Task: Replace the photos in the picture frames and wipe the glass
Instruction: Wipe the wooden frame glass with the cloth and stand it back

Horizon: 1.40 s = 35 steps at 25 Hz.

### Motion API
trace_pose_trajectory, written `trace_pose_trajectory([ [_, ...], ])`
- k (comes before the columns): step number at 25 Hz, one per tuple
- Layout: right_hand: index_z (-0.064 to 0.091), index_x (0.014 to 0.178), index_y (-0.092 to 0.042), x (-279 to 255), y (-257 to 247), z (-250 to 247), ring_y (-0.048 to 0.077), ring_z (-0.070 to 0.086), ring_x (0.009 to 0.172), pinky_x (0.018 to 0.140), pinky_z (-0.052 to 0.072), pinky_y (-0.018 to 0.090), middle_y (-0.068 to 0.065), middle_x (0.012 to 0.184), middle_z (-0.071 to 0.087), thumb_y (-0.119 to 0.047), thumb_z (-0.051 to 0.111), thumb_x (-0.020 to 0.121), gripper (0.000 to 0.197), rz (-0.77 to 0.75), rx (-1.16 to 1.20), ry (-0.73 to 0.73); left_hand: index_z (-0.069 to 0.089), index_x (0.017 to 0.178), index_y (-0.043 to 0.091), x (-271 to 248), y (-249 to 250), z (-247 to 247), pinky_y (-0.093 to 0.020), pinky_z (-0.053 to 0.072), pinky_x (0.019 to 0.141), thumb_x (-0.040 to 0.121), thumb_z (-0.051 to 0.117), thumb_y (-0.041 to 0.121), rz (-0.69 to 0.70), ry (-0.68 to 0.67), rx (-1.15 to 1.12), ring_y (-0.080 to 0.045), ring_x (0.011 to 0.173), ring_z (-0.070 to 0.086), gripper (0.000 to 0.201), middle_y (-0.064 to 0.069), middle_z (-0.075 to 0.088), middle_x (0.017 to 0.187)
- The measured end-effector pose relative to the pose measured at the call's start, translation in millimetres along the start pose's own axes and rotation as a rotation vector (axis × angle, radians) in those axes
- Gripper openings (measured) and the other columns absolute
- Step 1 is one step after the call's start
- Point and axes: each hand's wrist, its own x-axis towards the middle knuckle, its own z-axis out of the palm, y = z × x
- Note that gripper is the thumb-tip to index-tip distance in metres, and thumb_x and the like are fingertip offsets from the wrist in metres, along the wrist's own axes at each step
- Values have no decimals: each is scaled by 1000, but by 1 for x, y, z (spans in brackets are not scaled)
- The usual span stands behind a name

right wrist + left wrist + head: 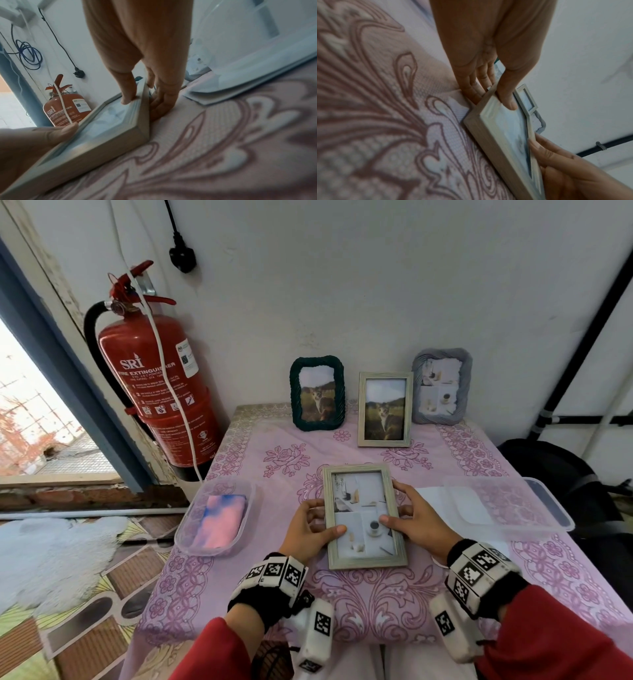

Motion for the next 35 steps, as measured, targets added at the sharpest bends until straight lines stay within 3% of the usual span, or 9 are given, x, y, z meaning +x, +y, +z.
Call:
trace_pose_trajectory([
  [4,28,142,-23,-5,-10,3,25,59,83,75,53,34,10,90,59,4,57,87,67,-23,48,17,43,118,1,-7,1,2,-17,54,62,73,70,-9,35,-14,-58,-12,73,60,54,-11,57,93],
  [8,32,139,-25,-5,-17,1,37,60,101,86,53,45,21,109,62,5,53,89,63,-41,117,60,48,122,13,-8,7,1,-22,54,64,80,69,7,56,-23,-99,-15,77,64,46,-6,63,89],
  [12,37,135,-27,-3,-21,-5,30,64,88,73,56,39,16,97,66,5,51,90,58,-28,235,95,50,125,10,-6,13,0,-27,56,58,95,47,15,26,-38,-192,-19,77,65,31,-13,65,97],
  [15,39,134,-29,-4,-22,-11,25,66,81,64,59,33,14,92,68,5,52,90,57,-26,299,92,52,124,11,-7,18,3,-27,55,59,96,46,13,4,-97,-190,-16,74,66,29,-9,66,91],
  [19,38,137,-27,-5,-24,-12,28,65,85,74,58,36,16,95,67,6,51,89,59,-47,285,71,55,119,27,-10,30,11,-24,54,61,98,40,31,-22,-137,-247,-15,81,64,26,-4,67,96],
  [22,39,136,-28,-5,-25,-11,24,66,84,72,59,33,13,93,68,7,51,89,59,-60,284,52,48,126,33,-12,35,14,-29,55,72,94,44,38,10,-163,-217,-17,93,66,33,0,67,110],
  [25,39,135,-29,-7,-25,-11,22,67,83,69,60,30,12,94,69,7,51,89,60,-69,290,44,38,132,39,-13,40,15,-30,57,73,93,50,30,62,-159,-218,-19,99,67,41,-2,67,116],
  [29,39,132,-33,-8,-27,-9,21,69,81,67,60,31,12,93,70,7,52,88,60,-99,279,39,28,132,41,-11,46,12,-26,57,66,94,50,13,114,-171,-194,-13,85,70,52,-9,69,105],
  [35,36,128,-36,-6,-32,-3,20,70,84,68,59,30,14,100,70,7,51,89,60,-136,284,-1,28,134,37,-10,54,5,-27,57,67,93,49,6,123,-190,-199,-11,81,70,55,-9,69,99],
])
